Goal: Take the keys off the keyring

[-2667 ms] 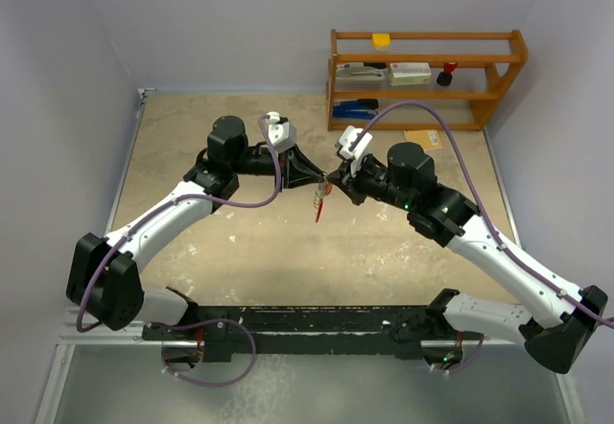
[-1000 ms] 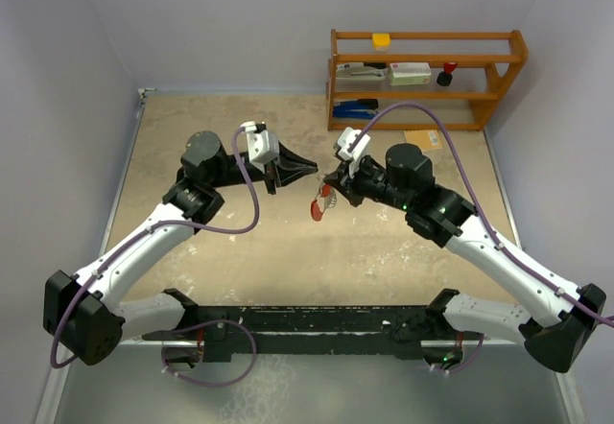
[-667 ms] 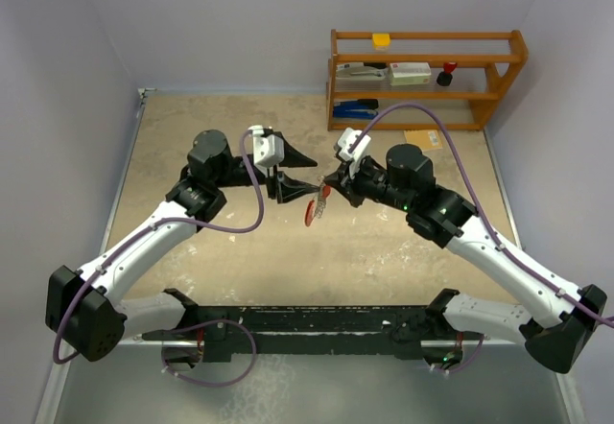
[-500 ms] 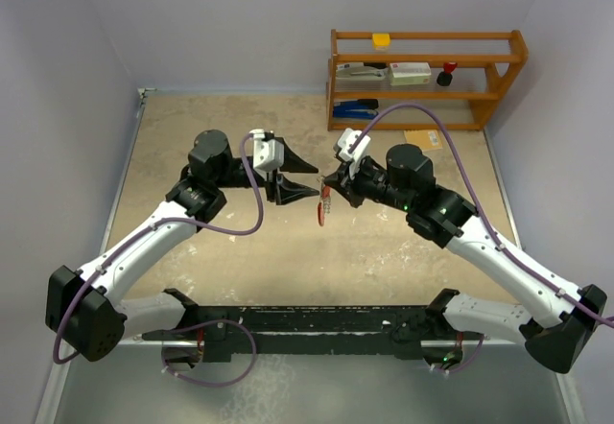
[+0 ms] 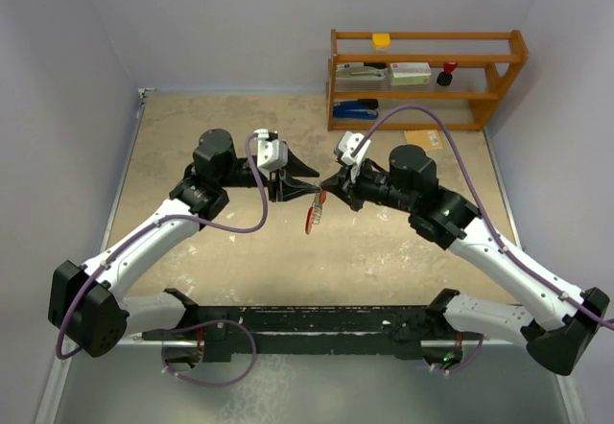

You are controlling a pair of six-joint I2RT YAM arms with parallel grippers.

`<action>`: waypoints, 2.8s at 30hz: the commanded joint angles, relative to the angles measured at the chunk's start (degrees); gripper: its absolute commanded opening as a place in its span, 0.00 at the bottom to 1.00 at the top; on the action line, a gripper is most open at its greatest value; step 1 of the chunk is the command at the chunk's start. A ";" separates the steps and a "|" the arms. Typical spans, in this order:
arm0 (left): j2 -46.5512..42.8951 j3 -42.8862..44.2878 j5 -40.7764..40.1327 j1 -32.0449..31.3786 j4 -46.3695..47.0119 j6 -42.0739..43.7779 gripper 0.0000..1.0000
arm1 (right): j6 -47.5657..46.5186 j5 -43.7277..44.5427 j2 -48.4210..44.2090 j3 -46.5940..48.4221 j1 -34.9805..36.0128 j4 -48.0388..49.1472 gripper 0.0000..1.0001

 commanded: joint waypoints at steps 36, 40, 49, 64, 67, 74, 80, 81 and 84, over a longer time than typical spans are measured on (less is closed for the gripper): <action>-0.39 1.48 1.30 -0.44 -1.56 4.25 0.24 | 0.78 -2.69 -2.28 0.69 0.06 3.44 0.00; -0.45 1.31 1.59 -0.44 -0.59 4.07 0.19 | 0.86 -2.69 -2.57 0.52 0.19 3.30 0.00; -2.61 -0.98 1.79 -0.45 3.98 3.20 0.00 | 0.97 -2.74 -2.77 0.29 0.20 3.31 0.00; -9.80 -4.25 -4.78 -0.46 12.10 -2.44 0.00 | 1.11 0.79 -3.82 -0.39 0.18 4.86 0.00; -8.41 -3.86 -5.67 -0.53 9.96 -2.00 0.00 | 0.68 1.14 -4.20 -0.98 0.20 5.10 0.00; -2.39 -3.93 -12.91 -0.53 6.09 -2.45 0.15 | 2.15 10.76 -3.16 -0.44 0.18 2.28 0.00; 1.54 -5.57 -18.32 -0.78 9.50 -6.45 0.28 | 10.34 30.43 3.38 -1.27 0.13 -4.74 0.10; 1.66 -6.04 -18.97 -0.79 10.04 -6.81 0.34 | 13.12 35.32 4.53 -1.75 0.13 -6.23 0.08; 2.27 -7.43 -21.13 -0.88 11.83 -8.50 0.38 | 19.82 42.50 7.29 -3.72 0.02 -7.77 0.46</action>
